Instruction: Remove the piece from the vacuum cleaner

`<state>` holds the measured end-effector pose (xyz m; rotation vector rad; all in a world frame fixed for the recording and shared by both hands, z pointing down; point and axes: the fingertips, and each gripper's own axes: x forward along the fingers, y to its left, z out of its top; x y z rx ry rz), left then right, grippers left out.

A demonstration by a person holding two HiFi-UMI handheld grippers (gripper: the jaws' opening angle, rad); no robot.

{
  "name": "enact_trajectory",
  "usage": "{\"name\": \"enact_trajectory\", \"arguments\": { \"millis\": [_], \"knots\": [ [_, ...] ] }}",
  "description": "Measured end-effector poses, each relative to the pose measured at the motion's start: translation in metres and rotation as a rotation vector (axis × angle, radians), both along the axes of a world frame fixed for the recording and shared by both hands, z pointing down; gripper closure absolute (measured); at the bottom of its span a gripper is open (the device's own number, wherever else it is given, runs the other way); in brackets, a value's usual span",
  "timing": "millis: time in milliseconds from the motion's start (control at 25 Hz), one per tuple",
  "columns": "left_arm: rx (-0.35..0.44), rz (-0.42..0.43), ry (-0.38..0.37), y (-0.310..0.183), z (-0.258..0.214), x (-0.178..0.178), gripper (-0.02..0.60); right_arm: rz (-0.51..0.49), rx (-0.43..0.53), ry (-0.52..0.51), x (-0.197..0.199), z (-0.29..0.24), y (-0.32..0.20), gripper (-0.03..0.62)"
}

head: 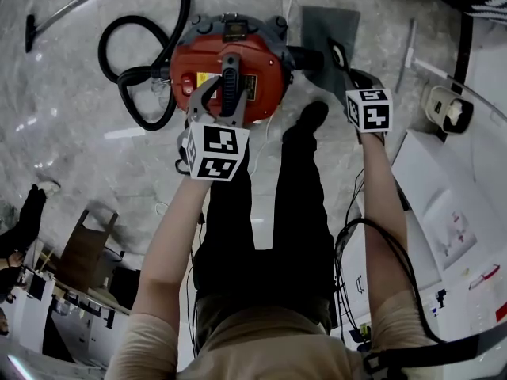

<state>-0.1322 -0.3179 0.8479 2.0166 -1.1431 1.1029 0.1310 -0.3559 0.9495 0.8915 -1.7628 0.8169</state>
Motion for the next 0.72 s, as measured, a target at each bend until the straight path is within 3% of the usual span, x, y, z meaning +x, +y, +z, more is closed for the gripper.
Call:
{"name": "enact_trajectory", "arguments": {
  "millis": [320, 720],
  "knots": [
    [-0.005, -0.002, -0.010, -0.001, 0.002, 0.000, 0.397, 0.120, -0.037, -0.052, 0.021, 0.004, 0.006, 0.568],
    [0.009, -0.013, -0.029, -0.001, 0.001, 0.000, 0.397, 0.497, -0.099, -0.231, 0.062, -0.001, 0.016, 0.568]
  ]
}}
